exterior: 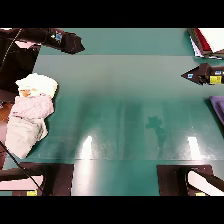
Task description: Fold the shirts.
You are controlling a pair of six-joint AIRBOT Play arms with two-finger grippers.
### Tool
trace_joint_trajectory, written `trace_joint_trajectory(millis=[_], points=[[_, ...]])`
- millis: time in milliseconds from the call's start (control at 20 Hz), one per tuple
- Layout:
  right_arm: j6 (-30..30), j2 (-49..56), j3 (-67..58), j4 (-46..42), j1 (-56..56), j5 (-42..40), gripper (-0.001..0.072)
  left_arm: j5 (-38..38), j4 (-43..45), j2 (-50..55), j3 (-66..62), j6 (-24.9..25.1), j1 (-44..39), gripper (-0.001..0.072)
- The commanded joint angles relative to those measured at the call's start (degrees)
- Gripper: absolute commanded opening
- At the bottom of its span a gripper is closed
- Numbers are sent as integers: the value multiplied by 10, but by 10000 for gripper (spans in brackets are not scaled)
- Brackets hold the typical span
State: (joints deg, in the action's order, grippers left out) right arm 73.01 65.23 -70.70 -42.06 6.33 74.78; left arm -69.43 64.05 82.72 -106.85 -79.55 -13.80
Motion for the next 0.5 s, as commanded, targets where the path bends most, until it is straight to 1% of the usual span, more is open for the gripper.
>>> trace_joint_trajectory(millis=[0,450], points=[[0,0,0,0,0,4,17,0,0,0,0,0,0,25],[0,0,0,0,0,10,18,0,0,0,0,0,0,24]])
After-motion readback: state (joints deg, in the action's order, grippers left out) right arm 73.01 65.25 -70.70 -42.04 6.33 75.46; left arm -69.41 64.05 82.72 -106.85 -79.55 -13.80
